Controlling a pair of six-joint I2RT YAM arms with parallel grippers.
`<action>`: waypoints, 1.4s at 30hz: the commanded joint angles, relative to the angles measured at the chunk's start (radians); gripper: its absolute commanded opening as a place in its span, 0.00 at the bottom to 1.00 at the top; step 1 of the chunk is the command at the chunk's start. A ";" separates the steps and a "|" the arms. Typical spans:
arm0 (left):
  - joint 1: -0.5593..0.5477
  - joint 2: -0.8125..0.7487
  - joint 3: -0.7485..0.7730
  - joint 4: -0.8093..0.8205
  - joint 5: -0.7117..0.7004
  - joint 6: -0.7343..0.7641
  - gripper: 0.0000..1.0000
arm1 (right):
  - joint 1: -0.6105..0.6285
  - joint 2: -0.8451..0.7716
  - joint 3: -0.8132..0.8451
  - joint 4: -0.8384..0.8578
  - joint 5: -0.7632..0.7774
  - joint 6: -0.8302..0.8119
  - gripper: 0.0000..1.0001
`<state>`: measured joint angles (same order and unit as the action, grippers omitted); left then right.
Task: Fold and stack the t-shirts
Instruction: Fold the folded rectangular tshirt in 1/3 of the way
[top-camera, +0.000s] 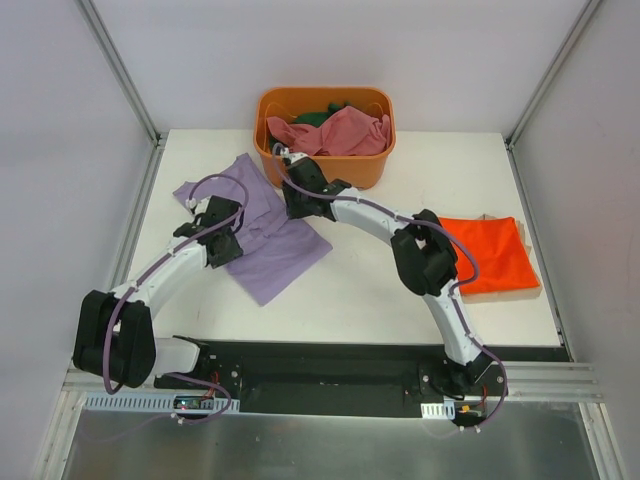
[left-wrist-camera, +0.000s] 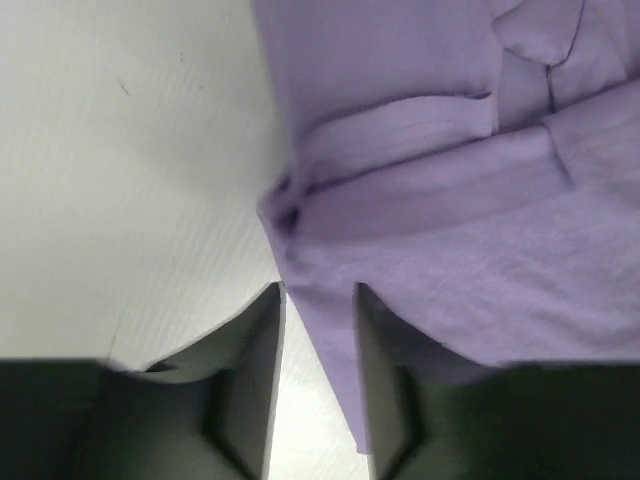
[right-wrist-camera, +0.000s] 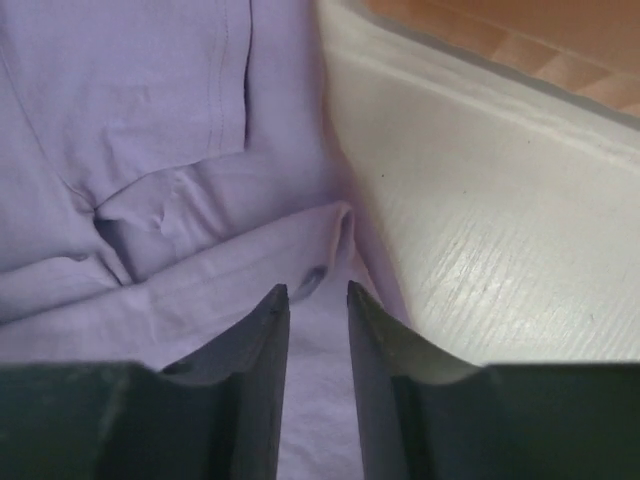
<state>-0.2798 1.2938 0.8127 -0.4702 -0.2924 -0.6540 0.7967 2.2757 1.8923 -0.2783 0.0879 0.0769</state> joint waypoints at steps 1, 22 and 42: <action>0.014 -0.019 0.046 -0.008 -0.019 0.013 0.47 | -0.007 -0.031 0.053 0.025 -0.042 0.004 0.49; 0.013 -0.091 -0.063 0.240 0.529 0.031 0.99 | 0.009 -0.458 -0.599 0.338 -0.341 0.063 0.96; 0.132 0.436 0.356 0.157 0.010 0.096 0.99 | -0.082 -0.370 -0.621 0.323 -0.418 0.064 0.96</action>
<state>-0.2363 1.6558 1.0695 -0.2096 -0.1085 -0.5842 0.7364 1.9572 1.2934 0.0269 -0.2962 0.1322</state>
